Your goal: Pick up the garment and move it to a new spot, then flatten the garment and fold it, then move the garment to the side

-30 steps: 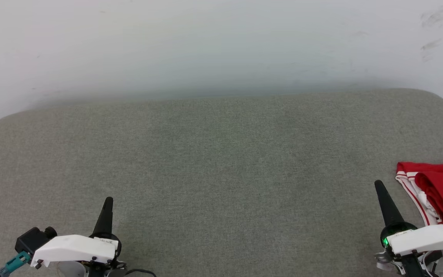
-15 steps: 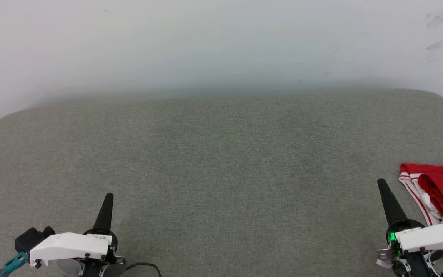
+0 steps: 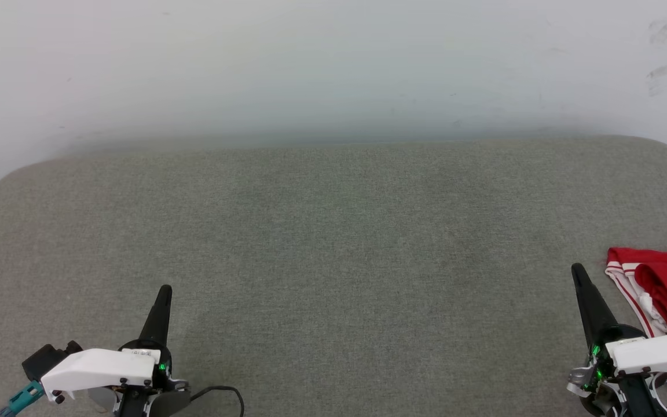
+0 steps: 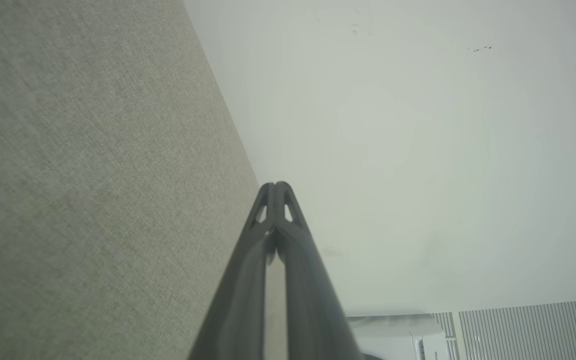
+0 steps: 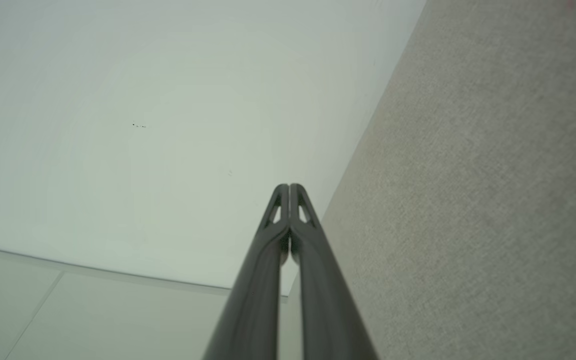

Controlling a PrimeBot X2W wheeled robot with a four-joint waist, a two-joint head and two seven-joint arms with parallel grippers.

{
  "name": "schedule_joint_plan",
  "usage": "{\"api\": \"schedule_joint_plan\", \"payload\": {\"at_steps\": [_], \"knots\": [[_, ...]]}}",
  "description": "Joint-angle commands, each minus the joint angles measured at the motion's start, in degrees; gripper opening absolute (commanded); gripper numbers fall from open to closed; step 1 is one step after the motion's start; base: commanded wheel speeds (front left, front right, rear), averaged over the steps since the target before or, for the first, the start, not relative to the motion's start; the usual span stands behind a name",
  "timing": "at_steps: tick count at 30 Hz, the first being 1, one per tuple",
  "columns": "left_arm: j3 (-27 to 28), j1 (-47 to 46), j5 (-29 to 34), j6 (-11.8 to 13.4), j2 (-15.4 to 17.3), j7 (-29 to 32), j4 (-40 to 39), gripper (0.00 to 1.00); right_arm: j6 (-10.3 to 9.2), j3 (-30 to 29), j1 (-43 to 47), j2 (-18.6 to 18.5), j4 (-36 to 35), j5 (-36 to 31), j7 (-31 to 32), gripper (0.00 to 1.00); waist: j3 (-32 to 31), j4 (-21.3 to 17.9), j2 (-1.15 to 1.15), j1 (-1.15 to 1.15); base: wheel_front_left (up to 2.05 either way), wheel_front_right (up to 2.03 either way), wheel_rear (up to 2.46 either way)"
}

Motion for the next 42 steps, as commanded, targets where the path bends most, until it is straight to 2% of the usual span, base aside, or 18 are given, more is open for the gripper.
{"api": "schedule_joint_plan", "payload": {"at_steps": [1,31,42], "knots": [[0.4,-1.1,-1.0,-0.5,-0.1,0.4,-0.1,0.0,0.01,-0.2,-0.9,0.2,0.0,1.4,0.2,0.0,0.0,0.1,0.0,0.0,0.0,0.0,0.0],[3.2,-2.1,-11.7,-2.8,-2.1,3.8,0.9,0.0,0.0,-1.2,-2.0,0.4,1.6,14.4,1.6,0.0,0.2,1.3,0.0,-0.01,0.0,0.0,0.0],[3.2,-2.1,-11.5,-2.8,-2.1,3.7,0.9,0.0,0.0,-1.2,-1.9,0.4,1.6,14.1,1.5,0.0,0.2,1.3,0.0,-0.01,0.0,0.0,0.0]]}}
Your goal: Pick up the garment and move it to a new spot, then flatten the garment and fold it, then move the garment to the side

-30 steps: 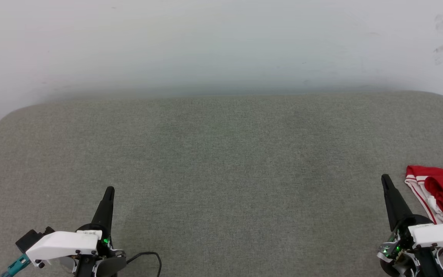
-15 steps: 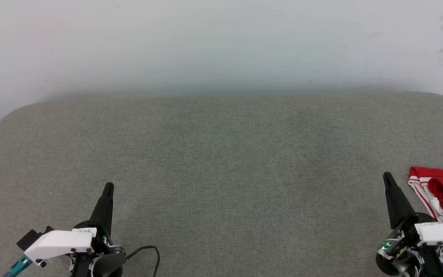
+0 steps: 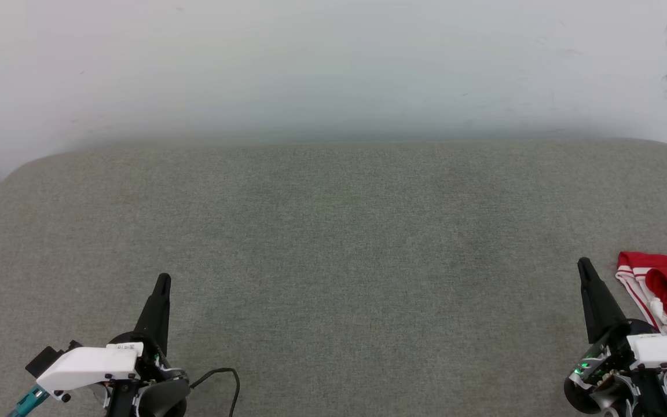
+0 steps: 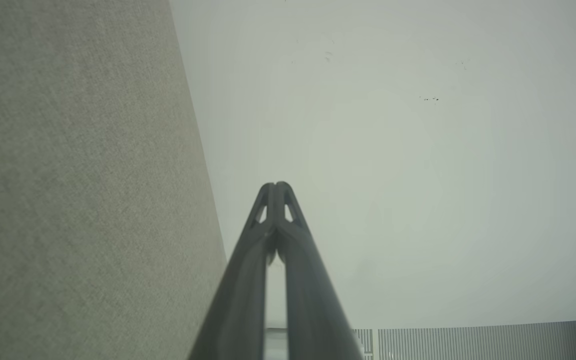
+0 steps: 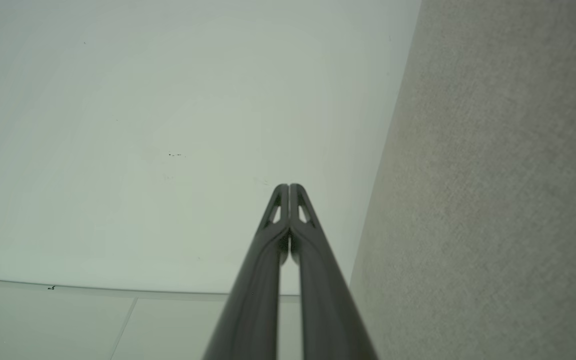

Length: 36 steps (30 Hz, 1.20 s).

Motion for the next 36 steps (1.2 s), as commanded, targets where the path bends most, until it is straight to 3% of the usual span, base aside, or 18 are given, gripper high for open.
{"api": "schedule_joint_plan", "payload": {"at_steps": [1,36], "knots": [[0.2,-0.4,0.0,-0.2,-0.1,0.3,0.0,0.0,0.0,0.0,-0.6,0.2,0.1,0.2,0.1,0.0,0.0,0.0,0.0,0.0,0.0,0.0,0.0],[0.2,-0.4,0.0,-0.2,-0.1,0.3,0.0,0.0,0.0,0.0,-0.6,0.2,0.1,0.2,0.1,0.0,0.0,0.0,0.0,0.0,0.0,0.0,0.0]]}}
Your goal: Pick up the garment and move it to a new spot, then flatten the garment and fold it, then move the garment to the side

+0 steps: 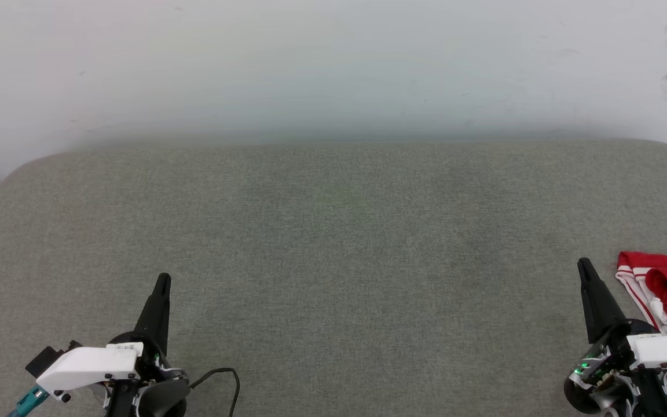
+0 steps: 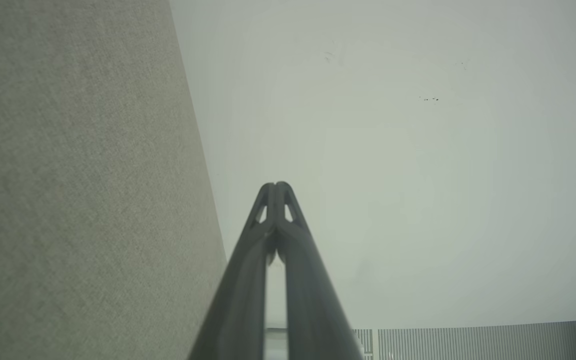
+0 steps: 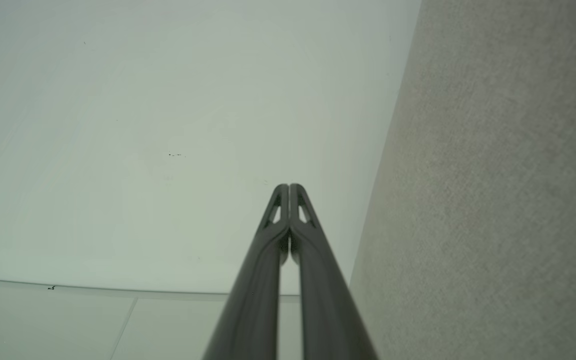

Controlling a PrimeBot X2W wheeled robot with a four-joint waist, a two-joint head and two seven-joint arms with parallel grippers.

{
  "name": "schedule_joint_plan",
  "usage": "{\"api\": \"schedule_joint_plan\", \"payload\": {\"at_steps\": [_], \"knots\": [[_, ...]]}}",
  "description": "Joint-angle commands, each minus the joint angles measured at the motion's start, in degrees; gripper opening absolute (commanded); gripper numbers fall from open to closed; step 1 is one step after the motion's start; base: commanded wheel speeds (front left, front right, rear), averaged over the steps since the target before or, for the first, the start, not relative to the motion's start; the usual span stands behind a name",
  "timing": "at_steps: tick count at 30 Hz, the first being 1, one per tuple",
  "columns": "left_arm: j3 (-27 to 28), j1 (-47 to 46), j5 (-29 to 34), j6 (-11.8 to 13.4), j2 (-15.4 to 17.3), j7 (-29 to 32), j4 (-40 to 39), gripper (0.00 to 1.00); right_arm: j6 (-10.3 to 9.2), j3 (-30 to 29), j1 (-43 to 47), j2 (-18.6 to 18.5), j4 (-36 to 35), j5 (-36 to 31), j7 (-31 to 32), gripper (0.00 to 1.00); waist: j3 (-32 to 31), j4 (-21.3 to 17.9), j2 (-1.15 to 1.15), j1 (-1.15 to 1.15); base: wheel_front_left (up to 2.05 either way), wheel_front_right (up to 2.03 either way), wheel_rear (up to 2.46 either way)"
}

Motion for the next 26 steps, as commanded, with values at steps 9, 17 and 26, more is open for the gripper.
{"api": "schedule_joint_plan", "payload": {"at_steps": [9,17,26], "knots": [[0.2,-0.4,0.0,-0.2,-0.1,0.3,0.0,0.0,0.0,0.0,-0.6,0.2,0.1,0.2,0.1,0.0,0.0,0.0,0.0,0.0,0.0,0.0,0.0],[0.2,-0.4,0.0,-0.2,-0.1,0.3,0.0,0.0,0.0,0.0,-0.6,0.2,0.1,0.2,0.1,0.0,0.0,0.0,0.0,0.0,0.0,0.0,0.0],[0.2,-0.4,0.0,-0.2,-0.1,0.3,0.0,0.0,0.0,0.0,-0.6,0.2,0.1,0.2,0.1,0.0,0.0,0.0,0.0,0.0,0.0,0.0,0.0]]}}
